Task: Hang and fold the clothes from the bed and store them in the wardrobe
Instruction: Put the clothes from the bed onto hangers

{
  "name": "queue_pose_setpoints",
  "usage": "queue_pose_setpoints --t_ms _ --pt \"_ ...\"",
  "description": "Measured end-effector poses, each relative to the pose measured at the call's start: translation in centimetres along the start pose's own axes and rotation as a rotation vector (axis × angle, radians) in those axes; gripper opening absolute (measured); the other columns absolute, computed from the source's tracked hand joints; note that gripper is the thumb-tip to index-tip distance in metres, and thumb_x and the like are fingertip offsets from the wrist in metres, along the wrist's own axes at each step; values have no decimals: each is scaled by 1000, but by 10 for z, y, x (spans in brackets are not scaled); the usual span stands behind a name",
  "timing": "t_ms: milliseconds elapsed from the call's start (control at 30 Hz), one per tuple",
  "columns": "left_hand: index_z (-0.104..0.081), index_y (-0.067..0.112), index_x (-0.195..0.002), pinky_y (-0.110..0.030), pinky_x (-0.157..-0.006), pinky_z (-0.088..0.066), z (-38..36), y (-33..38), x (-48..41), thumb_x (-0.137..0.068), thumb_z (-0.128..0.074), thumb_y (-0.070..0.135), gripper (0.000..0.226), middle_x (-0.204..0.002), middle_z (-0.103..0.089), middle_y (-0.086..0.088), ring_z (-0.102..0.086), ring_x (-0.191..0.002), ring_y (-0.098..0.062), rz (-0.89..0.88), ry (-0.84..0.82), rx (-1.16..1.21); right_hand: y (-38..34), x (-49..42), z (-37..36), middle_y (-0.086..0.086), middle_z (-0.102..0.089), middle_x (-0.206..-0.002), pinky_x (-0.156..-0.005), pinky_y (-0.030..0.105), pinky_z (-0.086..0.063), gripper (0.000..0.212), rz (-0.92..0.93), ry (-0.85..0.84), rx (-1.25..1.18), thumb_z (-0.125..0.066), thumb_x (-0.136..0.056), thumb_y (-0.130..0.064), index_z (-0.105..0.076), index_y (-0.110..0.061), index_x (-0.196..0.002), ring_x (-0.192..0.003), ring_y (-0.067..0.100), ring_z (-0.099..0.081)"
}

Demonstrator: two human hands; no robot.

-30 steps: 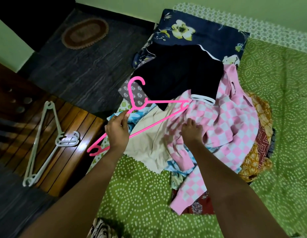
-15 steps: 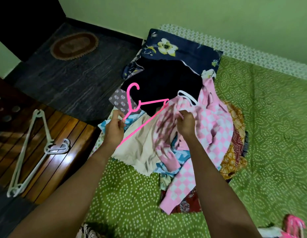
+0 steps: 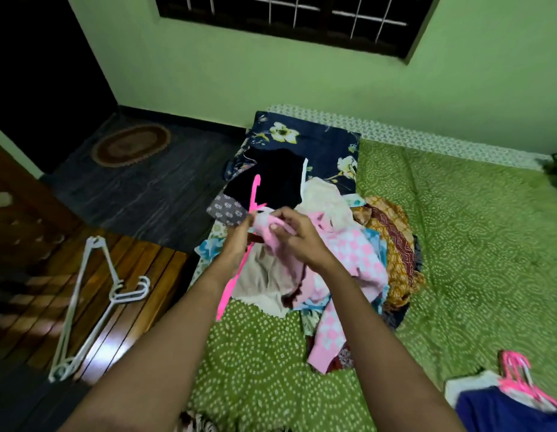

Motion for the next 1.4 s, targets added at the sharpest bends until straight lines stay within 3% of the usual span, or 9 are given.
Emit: queue_pose_setpoints --t_ms 167,267,433,667,933,1100,1200,1300,1400 --pt "-64 -1 -86 -24 -50 -43 41 -15 39 -73 -61 28 33 -82 -60 -22 -54 -55 -24 85 -132 1 -29 44 -60 -1 -61 -92 -79 7 -41 27 -18 -72 -25 -59 -82 11 -60 -9 -100 -79 -18 -55" --pt "-60 -1 -74 -16 -43 -39 68 -16 49 -82 -58 10 13 -54 -61 -7 -54 -49 -17 60 -31 -78 -24 63 -81 -3 -61 -87 -73 5 -40 19 -48 -162 15 -63 -81 11 -64 7 -99 -74 -18 -55" --pt "-65 -4 -90 -41 -80 -47 108 -16 70 -87 -58 11 17 -88 -61 -23 -56 -84 -27 -80 -8 -191 -40 99 -110 0 -69 -74 -54 18 -44 20 -202 -233 -6 -57 -93 -10 -64 8 -97 -62 2 -59" --pt "-52 4 -58 -19 -45 -36 111 49 164 -82 -49 -4 26 -46 -49 -5 -45 -43 -13 -260 -60 -80 -104 91 -108 9 -54 -126 -96 30 -43 37 -56 -1 161 -51 -92 4 -50 1 -129 -111 12 -52" --pt "-62 11 -58 -12 -46 -39 118 113 198 -74 -66 -6 23 -38 -53 10 -47 -39 4 -523 -138 -172 -153 86 -115 7 -61 -99 -83 34 -48 34 -60 -184 -139 -64 -86 -3 -53 -14 -116 -91 16 -57" --pt "-61 7 -65 -10 -44 -40 105 137 205 -78 -62 -8 20 -37 -54 9 -49 -38 3 -572 -136 -161 -117 95 -108 12 -69 -95 -82 40 -51 35 -245 -325 221 -76 -77 -35 -70 -5 -94 -86 17 -62" --pt "-62 5 -67 -13 -48 -43 109 150 197 -78 -63 -7 17 -39 -56 8 -51 -39 0 -569 -126 -128 -89 110 -91 -7 -69 -92 -70 14 -52 19 -389 -443 404 -75 -80 -28 -66 -17 -93 -80 6 -62" --pt "-67 8 -65 -20 -57 -45 113 157 182 -77 -65 -3 17 -44 -60 6 -55 -43 -5 -564 -110 -120 -75 108 -48 -13 -62 -64 -50 15 -40 28 -430 -330 629 -73 -78 -42 -64 -16 -79 -56 4 -52" --pt "-69 15 -48 -18 -54 -44 111 157 170 -77 -68 0 33 -44 -59 7 -52 -43 -4 -583 -99 -129 -105 83 -9 5 -56 -81 -62 23 -35 29 -229 -71 683 -72 -80 -28 -67 -3 -93 -77 13 -47"
Point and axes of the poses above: each hand's wrist, its own x-axis away from the middle knuckle, its own z-axis out of the back of the hand, y = z × x, the point moved 7 cm from there along -x, towards the middle knuckle
